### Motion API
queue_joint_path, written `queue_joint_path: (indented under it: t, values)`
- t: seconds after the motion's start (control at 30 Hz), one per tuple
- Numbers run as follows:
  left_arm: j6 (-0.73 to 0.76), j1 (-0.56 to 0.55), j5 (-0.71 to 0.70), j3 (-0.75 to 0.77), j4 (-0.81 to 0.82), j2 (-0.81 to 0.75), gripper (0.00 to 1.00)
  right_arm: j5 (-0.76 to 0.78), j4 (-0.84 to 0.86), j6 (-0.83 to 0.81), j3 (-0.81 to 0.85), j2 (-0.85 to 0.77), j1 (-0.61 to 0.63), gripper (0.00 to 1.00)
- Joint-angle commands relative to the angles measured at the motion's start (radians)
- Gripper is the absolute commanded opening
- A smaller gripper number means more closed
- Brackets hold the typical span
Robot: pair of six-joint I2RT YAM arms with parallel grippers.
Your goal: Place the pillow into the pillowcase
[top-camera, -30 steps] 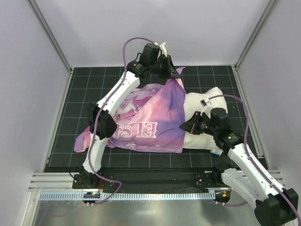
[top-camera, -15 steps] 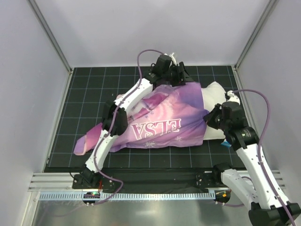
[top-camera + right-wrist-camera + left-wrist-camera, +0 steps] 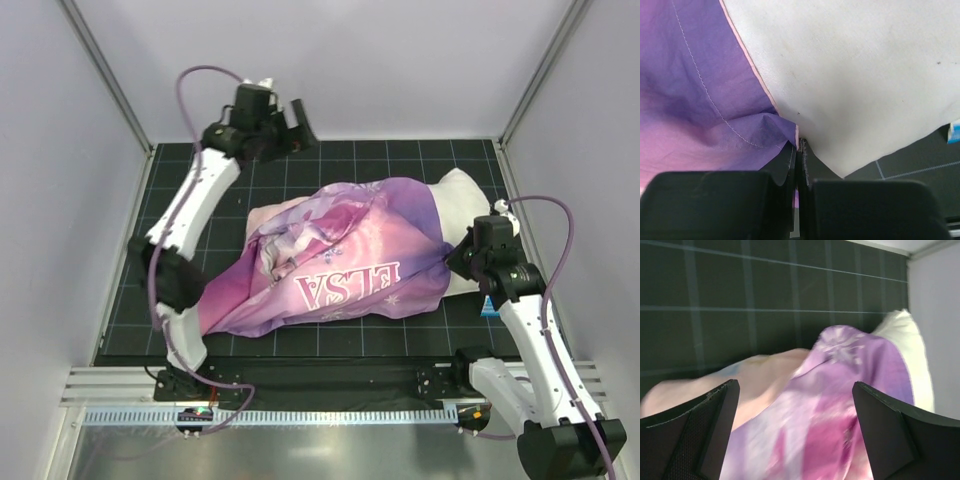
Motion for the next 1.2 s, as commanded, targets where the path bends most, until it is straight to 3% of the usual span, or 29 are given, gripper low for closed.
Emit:
queue_joint_path:
  t: [0.0,0.2,0.3,0.4,0.57,0.73,0.8,0.9,1.0,1.03,1.17]
  values:
    - [0.050,0.064,-0.131,-0.198,-0.118,-0.212,1.00,0.067,0.029,0.014,0.041,-0.010,-0.031,0.04]
    - [0.030,0.162,-0.196,-0.699,-0.037,-0.530,1.00,0.029,0.039,0.014,0.056,-0.005,-0.038,0.04]
    - [0.012,0.181,-0.215,-0.864,-0.034,-0.668,1.00,0.023,0.043,0.013,0.060,-0.010,-0.041,0.04]
    - [-0.034,0.196,-0.212,-0.970,-0.018,-0.755,1.00,0.020,0.044,0.011,0.068,-0.012,-0.041,0.04]
    - [-0.080,0.207,-0.108,-1.117,0.067,-0.776,0.98,0.009,0.050,0.019,0.068,-0.015,-0.041,0.04]
    - [-0.085,0.207,-0.080,-1.177,0.140,-0.734,0.76,0.003,0.055,0.013,0.065,-0.016,-0.039,0.04]
    - [-0.085,0.207,-0.071,-1.194,0.172,-0.698,0.72,0.008,0.053,0.013,0.068,-0.016,-0.041,0.04]
    - [-0.074,0.207,-0.077,-1.200,0.238,-0.635,0.53,0.006,0.055,0.014,0.070,-0.016,-0.039,0.04]
    - [-0.059,0.213,-0.130,-1.144,0.262,-0.560,0.23,0.017,0.052,0.017,0.068,-0.021,-0.041,0.04]
    - [-0.054,0.212,-0.176,-1.119,0.262,-0.547,0.02,0.024,0.047,0.022,0.068,-0.024,-0.041,0.04]
    - [-0.088,0.213,-0.423,-1.023,0.230,-0.541,0.00,0.061,0.030,0.030,0.071,-0.045,-0.045,0.04]
